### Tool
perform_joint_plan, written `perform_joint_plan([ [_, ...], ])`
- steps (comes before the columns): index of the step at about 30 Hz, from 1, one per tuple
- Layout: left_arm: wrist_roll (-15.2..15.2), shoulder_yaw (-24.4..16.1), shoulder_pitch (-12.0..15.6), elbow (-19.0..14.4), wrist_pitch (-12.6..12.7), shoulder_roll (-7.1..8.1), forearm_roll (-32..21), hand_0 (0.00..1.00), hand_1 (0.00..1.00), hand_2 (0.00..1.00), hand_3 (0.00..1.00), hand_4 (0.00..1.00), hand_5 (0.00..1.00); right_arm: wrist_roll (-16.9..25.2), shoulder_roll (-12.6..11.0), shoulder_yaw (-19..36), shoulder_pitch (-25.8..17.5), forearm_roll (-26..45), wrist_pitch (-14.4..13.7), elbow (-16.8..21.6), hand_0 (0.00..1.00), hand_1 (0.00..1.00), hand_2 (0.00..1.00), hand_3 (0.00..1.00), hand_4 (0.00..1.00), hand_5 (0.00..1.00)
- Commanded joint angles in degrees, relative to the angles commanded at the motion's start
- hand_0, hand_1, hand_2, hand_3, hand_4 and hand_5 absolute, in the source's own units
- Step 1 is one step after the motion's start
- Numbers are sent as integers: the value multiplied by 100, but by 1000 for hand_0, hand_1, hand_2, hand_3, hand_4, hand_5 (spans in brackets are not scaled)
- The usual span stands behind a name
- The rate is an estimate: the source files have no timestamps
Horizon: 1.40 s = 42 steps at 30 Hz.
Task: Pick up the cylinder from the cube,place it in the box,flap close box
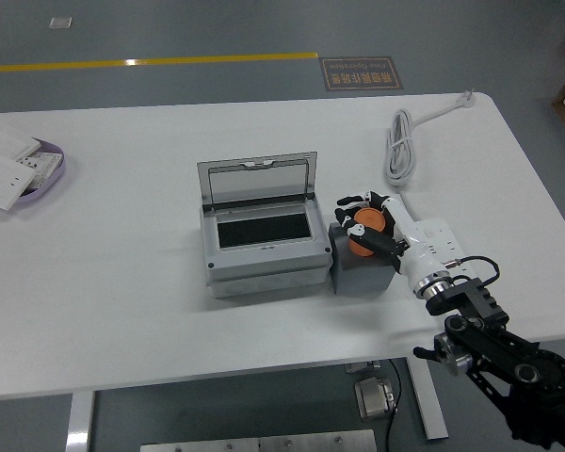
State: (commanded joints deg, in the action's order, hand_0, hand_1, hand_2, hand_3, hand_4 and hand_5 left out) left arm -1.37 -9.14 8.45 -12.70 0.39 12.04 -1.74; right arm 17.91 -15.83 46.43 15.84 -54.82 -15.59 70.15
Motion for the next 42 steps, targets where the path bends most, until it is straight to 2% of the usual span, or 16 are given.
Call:
perform_joint_plan([
  [13, 1, 2, -6, 3, 2, -3, -3, 629, 647, 625, 668, 722, 253, -53, 5, 29, 4, -154, -15, 38, 694, 574, 473, 522, 674, 205],
  [14, 1, 3, -6, 4, 2, -4, -7, 629, 647, 625, 668, 722, 253, -56, 2, 39, 3, -161, -17, 45, 696, 576, 482, 543, 770, 146],
  [19, 0, 2, -10, 3, 2, -3, -7, 629, 647, 625, 668, 722, 253, -59, 3, 25, -3, -163, -30, 33, 696, 576, 482, 543, 770, 146],
  [20, 0, 5, -12, 4, 2, -3, -12, 629, 647, 625, 668, 722, 253, -59, 5, 13, -5, -161, -35, 26, 713, 600, 480, 540, 942, 301],
  [25, -1, 10, -14, 3, 2, -2, -13, 629, 647, 625, 668, 722, 253, -58, 4, -15, -8, -162, -43, 9, 713, 600, 480, 540, 942, 301],
  [31, -3, 23, -14, 4, 4, -1, -29, 629, 647, 625, 668, 722, 253, -55, 2, -46, -11, -156, -65, 0, 720, 604, 482, 540, 925, 293],
  [32, -4, 22, -15, 4, 4, -1, -29, 629, 647, 625, 668, 722, 253, -50, 2, -51, -10, -144, -68, -3, 715, 603, 485, 542, 859, 232],
  [37, -6, 8, -18, 3, 4, -5, -18, 629, 647, 625, 668, 722, 253, -32, 6, -79, -5, -94, -91, -16, 715, 603, 485, 542, 859, 232],
  [38, -6, 8, -20, 4, 4, -5, -19, 629, 647, 625, 668, 722, 253, -31, 5, -86, -4, -88, -94, -21, 716, 603, 484, 532, 651, 209],
  [42, -8, 6, -29, 5, 5, 0, -21, 629, 647, 625, 668, 722, 253, -37, 4, -110, -1, -88, -108, -29, 716, 603, 484, 532, 651, 209],
])
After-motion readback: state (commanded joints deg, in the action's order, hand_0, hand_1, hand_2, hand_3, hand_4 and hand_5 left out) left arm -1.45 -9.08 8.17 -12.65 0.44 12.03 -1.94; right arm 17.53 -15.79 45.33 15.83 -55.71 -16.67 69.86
